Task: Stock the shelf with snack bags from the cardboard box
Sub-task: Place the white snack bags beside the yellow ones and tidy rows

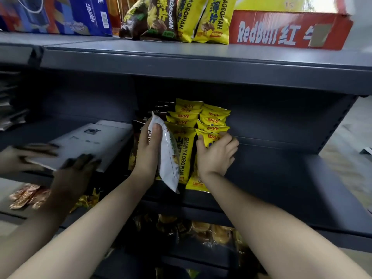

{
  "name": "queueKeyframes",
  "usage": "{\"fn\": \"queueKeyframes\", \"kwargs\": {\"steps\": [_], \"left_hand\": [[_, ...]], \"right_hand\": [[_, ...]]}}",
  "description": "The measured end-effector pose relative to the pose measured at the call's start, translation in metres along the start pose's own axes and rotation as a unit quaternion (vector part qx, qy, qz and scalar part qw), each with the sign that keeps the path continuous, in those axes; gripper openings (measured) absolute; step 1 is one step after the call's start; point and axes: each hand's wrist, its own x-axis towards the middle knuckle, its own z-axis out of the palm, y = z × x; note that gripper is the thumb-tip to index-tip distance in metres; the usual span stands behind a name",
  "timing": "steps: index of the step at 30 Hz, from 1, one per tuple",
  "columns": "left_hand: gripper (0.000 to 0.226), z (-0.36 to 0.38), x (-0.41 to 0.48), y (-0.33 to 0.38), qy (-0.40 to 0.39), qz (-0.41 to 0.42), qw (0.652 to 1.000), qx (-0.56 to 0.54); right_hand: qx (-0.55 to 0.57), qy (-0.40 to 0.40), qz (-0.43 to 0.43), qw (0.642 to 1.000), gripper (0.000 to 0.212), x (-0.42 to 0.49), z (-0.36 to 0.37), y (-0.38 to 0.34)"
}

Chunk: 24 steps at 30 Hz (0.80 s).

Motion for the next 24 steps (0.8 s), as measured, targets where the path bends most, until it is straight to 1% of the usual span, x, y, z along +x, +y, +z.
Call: {"fn": "queueKeyframes", "kwargs": {"steps": [3,6,7,8,9,10,13,15,16,17,19,24], "left_hand": [[0.054,-0.001,0.004,0.001,0.003,0.006,1.000,-0.003],[0.059,-0.001,0.007,-0.001,0.005,0.002,1.000,-0.007],[0.062,-0.001,0.008,-0.002,0.004,0.001,1.000,-0.006],[0.064,-0.001,0.008,-0.003,0.000,0.001,1.000,-0.004],[0.064,-0.001,0.009,-0.004,-0.004,0.001,1.000,-0.001],[0.063,-0.001,0.009,-0.004,-0.007,0.001,1.000,0.001],[0.067,-0.002,0.008,-0.006,-0.017,-0.001,1.000,-0.002],[0.067,-0.003,0.006,-0.006,-0.020,0.002,1.000,0.002],[0.065,-0.003,0.005,-0.006,-0.019,0.003,1.000,0.004],[0.064,-0.003,0.004,-0.007,-0.017,0.003,1.000,0.003],[0.063,-0.004,0.002,-0.008,-0.016,0.003,1.000,-0.003],[0.055,-0.001,-0.004,-0.003,-0.025,0.005,1.000,-0.010]], "right_hand": [[-0.006,0.010,-0.021,1.000,0.064,0.002,0.004,0.001],[0.005,-0.037,-0.046,0.998,0.077,0.003,0.002,0.001],[0.000,-0.063,-0.081,0.995,0.081,0.002,-0.002,0.003],[-0.018,-0.084,-0.136,0.987,0.083,0.001,-0.008,0.007],[-0.052,-0.096,-0.205,0.973,0.084,0.001,-0.016,0.012],[-0.094,-0.099,-0.280,0.950,0.084,0.001,-0.025,0.018],[-0.195,-0.124,-0.463,0.856,0.088,0.003,-0.047,0.038],[-0.245,-0.152,-0.538,0.792,0.097,0.003,-0.053,0.052],[-0.269,-0.159,-0.554,0.771,0.101,0.004,-0.053,0.058],[-0.289,-0.161,-0.557,0.762,0.105,0.004,-0.053,0.062],[-0.308,-0.163,-0.542,0.765,0.106,0.006,-0.050,0.065],[-0.321,-0.168,-0.536,0.763,0.096,0.013,-0.039,0.066]]}}
